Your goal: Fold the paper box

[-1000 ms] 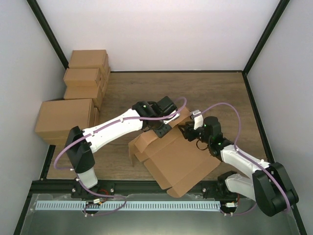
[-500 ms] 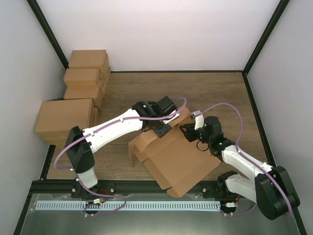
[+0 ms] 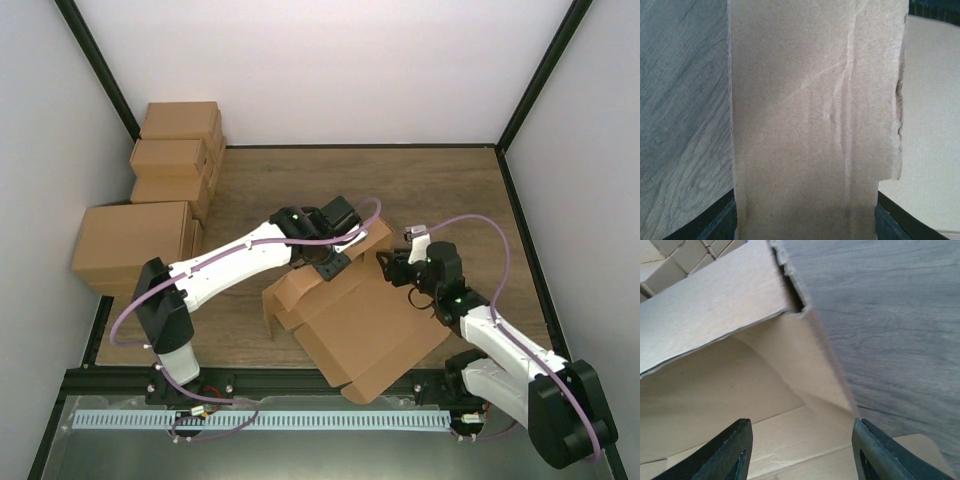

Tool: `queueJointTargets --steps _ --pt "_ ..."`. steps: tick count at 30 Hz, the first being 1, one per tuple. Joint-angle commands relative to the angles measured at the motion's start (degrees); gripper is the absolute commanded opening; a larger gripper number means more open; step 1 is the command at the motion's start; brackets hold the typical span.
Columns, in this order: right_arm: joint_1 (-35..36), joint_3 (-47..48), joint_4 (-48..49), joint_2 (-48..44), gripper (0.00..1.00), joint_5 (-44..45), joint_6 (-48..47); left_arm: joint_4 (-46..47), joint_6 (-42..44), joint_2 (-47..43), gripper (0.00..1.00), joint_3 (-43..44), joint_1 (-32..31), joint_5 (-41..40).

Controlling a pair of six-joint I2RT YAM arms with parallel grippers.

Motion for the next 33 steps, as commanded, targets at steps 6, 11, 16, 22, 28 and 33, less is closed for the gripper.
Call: queueJointTargets --steps 6,11,16,22,28,33 --pt "-3.5 2.8 4.9 4.0 0.54 1.9 -11.6 -3.1 0.7 0.9 0.55 -2.4 0.1 3.9" --pt "-3.6 4.4 10.1 9.9 0.53 2.5 -14.5 -3.0 1.3 0.7 0.55 -2.2 0.2 5.2" --pt "-3.5 6.6 13.6 15.2 0.40 5.0 -15.0 -2.5 1.5 0.3 0.55 -2.3 0.3 7.5" --pt "-3.6 7.2 17.9 17.7 0.32 3.1 -17.7 -2.4 1.8 0.3 0.55 -2.4 0.5 8.2" --pt "-3.6 8.5 16.7 19.0 0.20 2.4 -18.6 -1.2 1.9 -1.3 0.55 -1.5 1.0 13.3" --pt "-3.5 7.6 16.9 17.9 0.08 7.8 -16.9 -1.7 1.4 -1.9 0.55 -0.4 1.4 14.9"
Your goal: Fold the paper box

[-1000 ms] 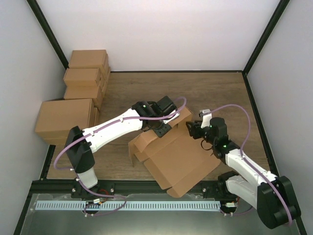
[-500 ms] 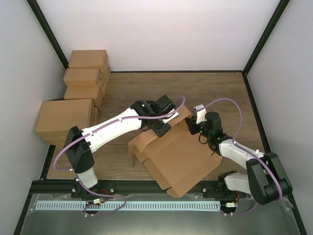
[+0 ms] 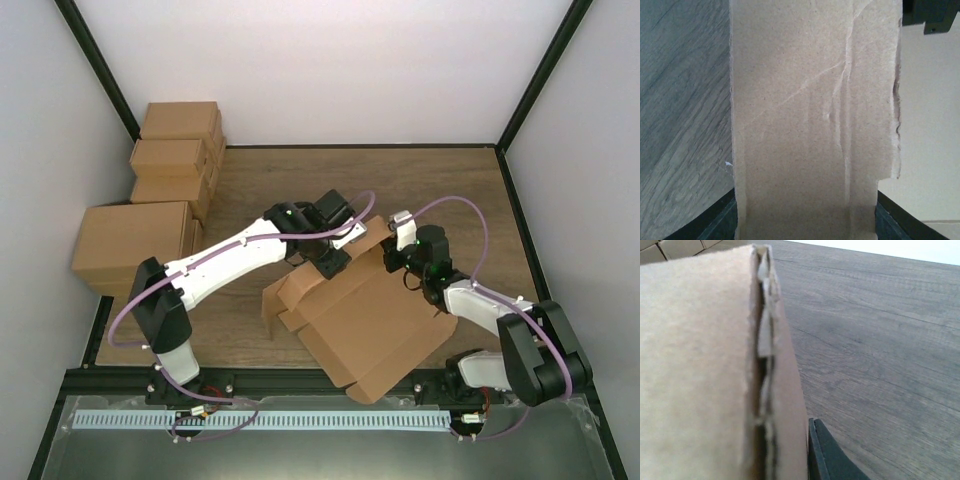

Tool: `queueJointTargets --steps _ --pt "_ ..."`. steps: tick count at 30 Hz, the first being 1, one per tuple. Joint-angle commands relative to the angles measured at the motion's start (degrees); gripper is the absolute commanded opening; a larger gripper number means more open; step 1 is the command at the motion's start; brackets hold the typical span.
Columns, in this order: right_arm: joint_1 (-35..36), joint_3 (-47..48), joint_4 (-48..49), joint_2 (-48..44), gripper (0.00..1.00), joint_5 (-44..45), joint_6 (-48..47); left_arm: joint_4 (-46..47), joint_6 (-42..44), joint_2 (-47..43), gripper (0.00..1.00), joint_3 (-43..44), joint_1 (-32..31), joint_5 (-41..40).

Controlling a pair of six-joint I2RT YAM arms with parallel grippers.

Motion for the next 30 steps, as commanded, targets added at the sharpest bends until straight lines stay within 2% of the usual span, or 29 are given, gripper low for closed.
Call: queueJointTargets --steps 1,6,8,9,12,13,19,23,30 --pt "-0.4 2.3 3.0 -0.9 0.06 7.9 0.8 -2.9 1.0 -1.1 0.55 0.1 -0.4 7.9" --pt "0.3 2.6 2.0 -0.8 0.05 10.1 0.4 -3.1 0.5 -1.2 0.55 -0.1 0.0 7.5" --pt "0.3 2.3 2.0 -1.4 0.05 8.8 0.5 -2.8 0.2 -1.5 0.59 -0.1 0.0 7.0" --pt "0.3 2.2 2.0 -1.8 0.05 8.2 0.7 -2.6 0.0 -1.7 0.72 -0.1 0.0 6.5" --pt "0.3 2.0 1.1 -3.0 0.05 6.9 1.3 -1.2 -1.4 -2.9 0.98 -0.4 0.1 4.0" --pt "0.4 2.2 0.5 -3.4 0.05 6.7 1.7 -0.7 -2.3 -3.6 1.00 -0.3 0.4 2.9" --pt "0.2 4.9 -4.2 -5.1 0.05 7.5 7.8 2.8 -8.1 -11.9 1.00 0.2 2.9 -2.8" --pt "-1.0 5.6 -4.8 -6.2 0.01 8.2 16.6 5.4 -11.7 -20.2 1.00 -1.4 5.7 -5.6" --pt "-6.0 7.2 -1.4 -6.8 0.01 -2.0 32.4 7.4 -17.1 -32.4 1.00 -8.2 13.1 -0.1"
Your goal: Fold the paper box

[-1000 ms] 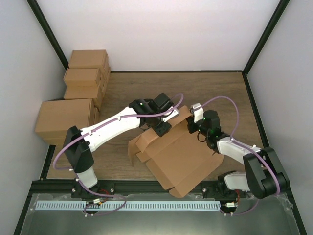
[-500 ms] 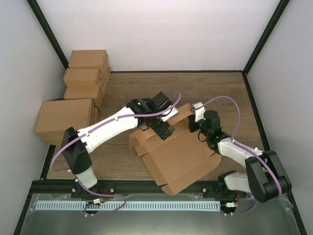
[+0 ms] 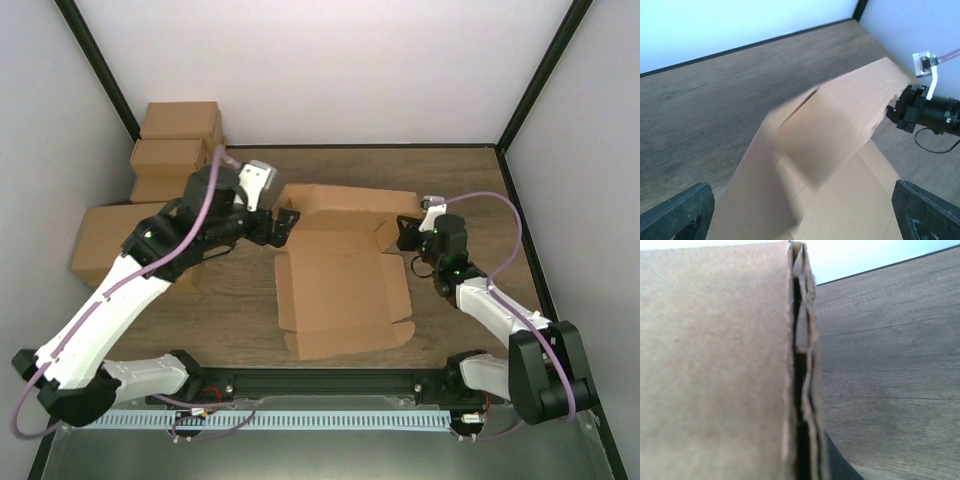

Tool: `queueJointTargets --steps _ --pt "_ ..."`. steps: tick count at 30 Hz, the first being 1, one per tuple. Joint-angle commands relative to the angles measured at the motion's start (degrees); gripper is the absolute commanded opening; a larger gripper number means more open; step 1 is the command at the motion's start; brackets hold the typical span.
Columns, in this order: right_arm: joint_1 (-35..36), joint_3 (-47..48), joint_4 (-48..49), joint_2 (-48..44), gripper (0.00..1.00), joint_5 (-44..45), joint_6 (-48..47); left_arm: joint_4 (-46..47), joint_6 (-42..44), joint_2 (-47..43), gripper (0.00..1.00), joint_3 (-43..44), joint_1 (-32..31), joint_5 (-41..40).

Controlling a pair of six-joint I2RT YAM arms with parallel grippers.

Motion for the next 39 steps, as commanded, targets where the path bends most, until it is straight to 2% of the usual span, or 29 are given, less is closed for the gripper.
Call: queueJointTargets --steps 1,6,9,12,14,18,21,23,27,30,33,37,39 --pt "-1.9 3.9 3.6 -0.8 0.01 -5.5 13.6 0.8 -5.6 -4.4 1.00 -5.5 3.9 3.1" --pt "-2.2 2.8 9.6 1.0 0.01 -6.0 19.9 -2.1 -7.2 -8.8 1.00 -9.9 5.9 3.9" --pt "-2.3 1.7 12.6 2.3 0.01 -6.4 22.2 -2.8 -8.0 -9.6 1.00 -13.1 5.9 7.5" --pt "-2.2 1.0 14.3 3.4 0.01 -7.0 23.8 -0.9 -8.7 -9.4 0.92 -17.2 5.9 11.2" --pt "-2.2 0.1 15.7 3.8 0.01 -7.5 24.7 0.2 -8.9 -8.9 0.80 -18.9 5.9 12.8" --pt "-2.3 -0.8 16.3 4.1 0.01 -7.7 26.3 0.1 -8.5 -7.7 0.46 -19.6 5.9 13.6" --pt "-2.3 -1.2 16.5 4.5 0.01 -8.2 27.0 -1.2 -7.7 -7.3 0.07 -18.0 5.9 13.6" --pt "-2.2 -1.5 17.7 5.1 0.08 -10.3 26.2 -2.6 -6.9 -6.9 0.04 -15.3 5.9 13.5" --pt "-2.2 -3.1 19.5 6.6 0.35 -15.7 26.5 -9.1 -4.8 -2.6 0.04 -5.5 6.0 10.5" --pt "-2.2 -4.5 18.6 8.0 0.50 -19.1 25.9 -16.9 -2.8 3.1 0.04 3.1 6.0 9.6" --pt "-2.0 -7.9 18.8 7.3 0.67 -22.9 25.1 -22.7 -1.5 7.2 0.04 8.0 5.9 8.6" --pt "-1.3 -9.9 10.6 2.5 0.81 -23.1 21.4 -22.6 -2.0 8.5 0.04 7.6 5.9 8.0" --pt "-1.3 -9.8 3.7 -0.4 0.83 -23.4 17.9 -22.1 -2.2 9.4 0.04 7.4 5.9 8.8"
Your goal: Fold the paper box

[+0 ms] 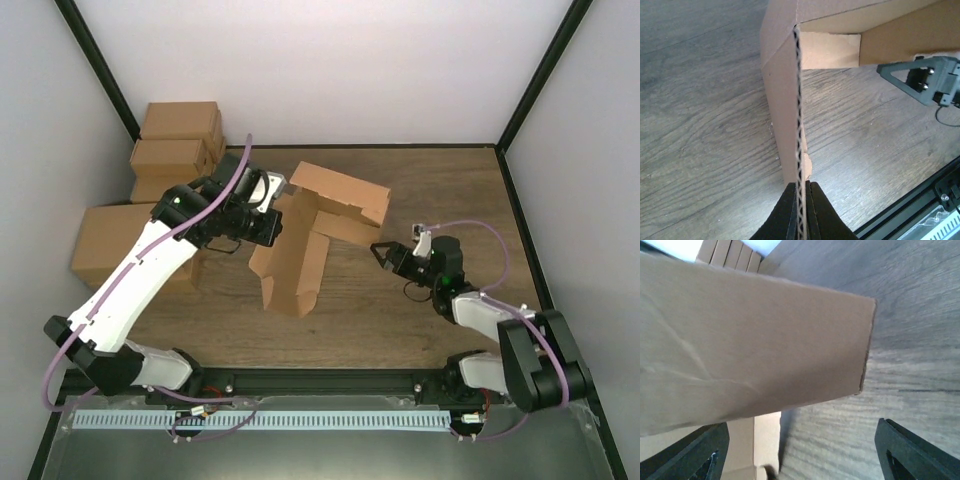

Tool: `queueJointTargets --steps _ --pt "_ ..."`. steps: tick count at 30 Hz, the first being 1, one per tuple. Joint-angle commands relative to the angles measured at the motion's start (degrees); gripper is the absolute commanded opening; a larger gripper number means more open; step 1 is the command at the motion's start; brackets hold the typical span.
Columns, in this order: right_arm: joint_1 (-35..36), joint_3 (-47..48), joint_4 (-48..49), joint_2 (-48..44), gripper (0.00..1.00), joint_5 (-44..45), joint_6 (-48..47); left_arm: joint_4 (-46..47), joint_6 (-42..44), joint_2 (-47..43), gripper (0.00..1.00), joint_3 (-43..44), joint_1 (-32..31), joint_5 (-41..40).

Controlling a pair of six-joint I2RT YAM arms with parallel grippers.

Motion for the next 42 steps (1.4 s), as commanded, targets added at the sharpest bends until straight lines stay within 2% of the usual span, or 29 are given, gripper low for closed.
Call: queueJointTargets --steps 1,5,9,15,19,25,32,35,38,42 --pt "0.3 0.9 -12.8 -6.8 0.83 -2.3 -7.8 -4.3 0.6 1.9 0.04 0.8 0.1 0.6" --pt "0.3 3.6 -23.8 -12.6 0.84 -2.2 -15.2 -4.0 0.4 4.5 0.04 2.1 0.1 1.3" --pt "0.3 6.8 -30.2 -17.6 0.84 -1.9 -18.3 -2.1 0.6 6.5 0.04 2.7 0.9 2.8" --pt "0.3 12.3 -37.8 -22.2 0.85 -0.3 -18.8 -1.7 1.4 12.2 0.06 7.2 3.0 5.6" --pt "0.3 17.1 -42.4 -21.7 0.91 -1.7 -19.0 -1.2 1.4 14.6 0.07 9.4 4.1 7.7" --pt "0.0 24.0 -43.2 -20.2 0.90 -1.9 -18.3 -0.6 1.6 16.5 0.07 9.8 4.2 9.8" --pt "-1.6 31.8 -45.2 -18.5 0.93 5.8 -17.0 -0.2 3.1 16.3 0.07 9.6 4.2 13.2" --pt "-3.8 35.9 -45.6 -15.0 0.92 5.0 -16.7 -0.5 3.2 16.5 0.07 9.6 4.2 12.8" --pt "-6.6 39.5 -44.9 -12.0 0.88 2.9 -16.2 -1.1 3.3 16.8 0.07 9.5 4.2 11.4" --pt "-10.7 41.0 -43.3 -8.1 0.77 -0.8 -14.8 -0.7 3.3 16.8 0.07 9.4 4.2 12.2"
